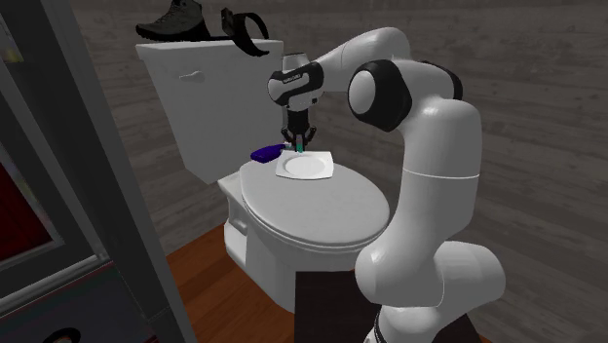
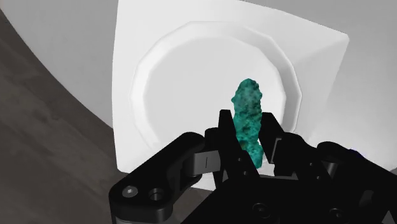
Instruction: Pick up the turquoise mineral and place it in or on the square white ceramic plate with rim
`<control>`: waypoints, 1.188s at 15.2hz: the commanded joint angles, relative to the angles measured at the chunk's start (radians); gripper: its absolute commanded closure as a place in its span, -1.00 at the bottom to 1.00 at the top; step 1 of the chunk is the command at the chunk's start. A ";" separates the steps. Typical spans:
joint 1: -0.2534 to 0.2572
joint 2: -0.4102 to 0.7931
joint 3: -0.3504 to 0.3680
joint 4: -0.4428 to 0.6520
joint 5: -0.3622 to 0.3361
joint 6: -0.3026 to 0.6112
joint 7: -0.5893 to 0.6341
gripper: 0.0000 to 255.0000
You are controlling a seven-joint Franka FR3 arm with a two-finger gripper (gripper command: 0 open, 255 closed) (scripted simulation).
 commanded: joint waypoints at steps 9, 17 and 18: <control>-0.023 0.055 -0.024 -0.033 -0.022 0.087 -0.030 1.00; -0.020 0.087 -0.032 -0.080 -0.041 0.163 -0.015 1.00; -0.020 0.087 -0.032 -0.080 -0.041 0.163 -0.015 1.00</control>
